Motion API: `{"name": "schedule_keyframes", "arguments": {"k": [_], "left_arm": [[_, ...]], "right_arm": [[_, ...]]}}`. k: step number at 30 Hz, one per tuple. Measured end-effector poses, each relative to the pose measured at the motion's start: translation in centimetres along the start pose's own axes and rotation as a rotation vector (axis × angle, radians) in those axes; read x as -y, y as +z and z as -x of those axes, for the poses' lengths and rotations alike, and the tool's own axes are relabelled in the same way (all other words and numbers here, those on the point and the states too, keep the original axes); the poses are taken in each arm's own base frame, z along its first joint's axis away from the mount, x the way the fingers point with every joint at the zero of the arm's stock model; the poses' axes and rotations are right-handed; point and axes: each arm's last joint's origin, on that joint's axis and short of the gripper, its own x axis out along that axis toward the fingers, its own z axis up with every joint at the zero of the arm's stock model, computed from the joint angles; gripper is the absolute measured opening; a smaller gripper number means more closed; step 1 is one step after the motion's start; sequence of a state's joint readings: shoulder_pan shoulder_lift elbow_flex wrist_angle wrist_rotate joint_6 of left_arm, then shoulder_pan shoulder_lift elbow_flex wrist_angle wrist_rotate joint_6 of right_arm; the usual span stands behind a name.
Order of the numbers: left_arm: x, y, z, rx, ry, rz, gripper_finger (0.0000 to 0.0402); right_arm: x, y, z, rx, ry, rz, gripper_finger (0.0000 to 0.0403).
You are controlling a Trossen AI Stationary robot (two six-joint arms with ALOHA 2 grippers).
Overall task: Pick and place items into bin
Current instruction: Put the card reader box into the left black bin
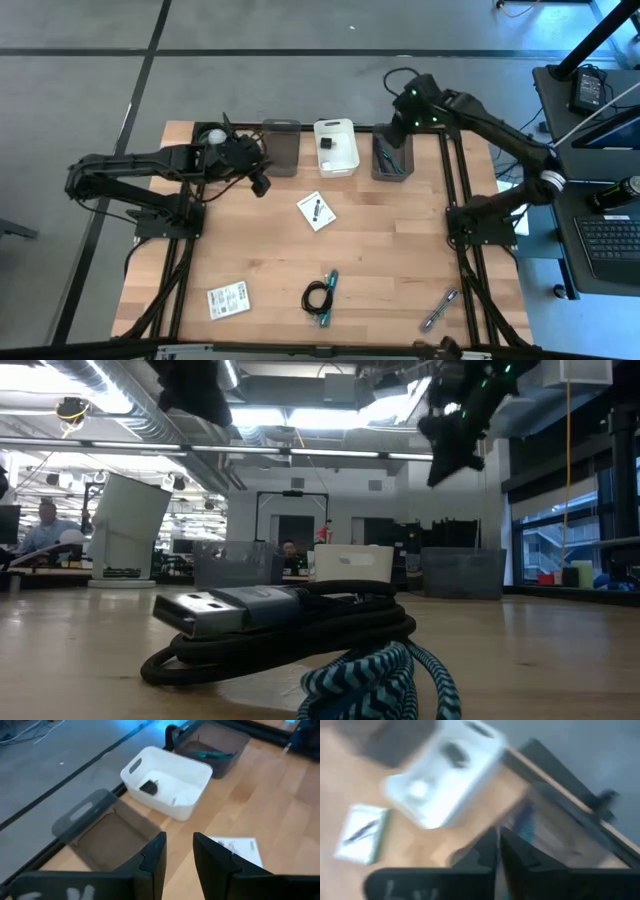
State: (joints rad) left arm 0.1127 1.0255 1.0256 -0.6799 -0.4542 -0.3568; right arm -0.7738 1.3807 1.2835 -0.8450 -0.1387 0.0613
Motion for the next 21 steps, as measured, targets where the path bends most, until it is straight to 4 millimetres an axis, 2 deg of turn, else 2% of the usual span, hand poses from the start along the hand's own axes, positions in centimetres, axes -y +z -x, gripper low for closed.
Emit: {"name": "schedule_keyframes", "arguments": {"k": [2,5,10,15,21], "left_arm": [[0.4,0.2,-0.7,0.008,-0.003,0.014,0.0090],[1.0,0.2,-2.2,-0.013,0.006,0.035,0.0090],[1.7,-0.5,-5.5,-0.124,0.021,0.060,0.0090],[2.6,-1.7,-9.0,-0.257,-0.017,0.063,0.0090],[3.9,-2.9,-12.3,-0.332,-0.048,0.191,0.0090]], "right_arm": [[-1.6,-0.3,0.6,0.009,0.064,0.064,0.0006],[-4.2,-0.8,0.6,-0.018,0.127,0.133,0.0012],[-7.9,-3.2,-1.2,-0.113,0.203,0.151,0.0006],[-9.4,-7.0,-4.5,-0.194,0.224,0.049,0.0006],[-10.4,-10.6,-8.0,-0.142,0.321,-0.088,0.0007]]}}
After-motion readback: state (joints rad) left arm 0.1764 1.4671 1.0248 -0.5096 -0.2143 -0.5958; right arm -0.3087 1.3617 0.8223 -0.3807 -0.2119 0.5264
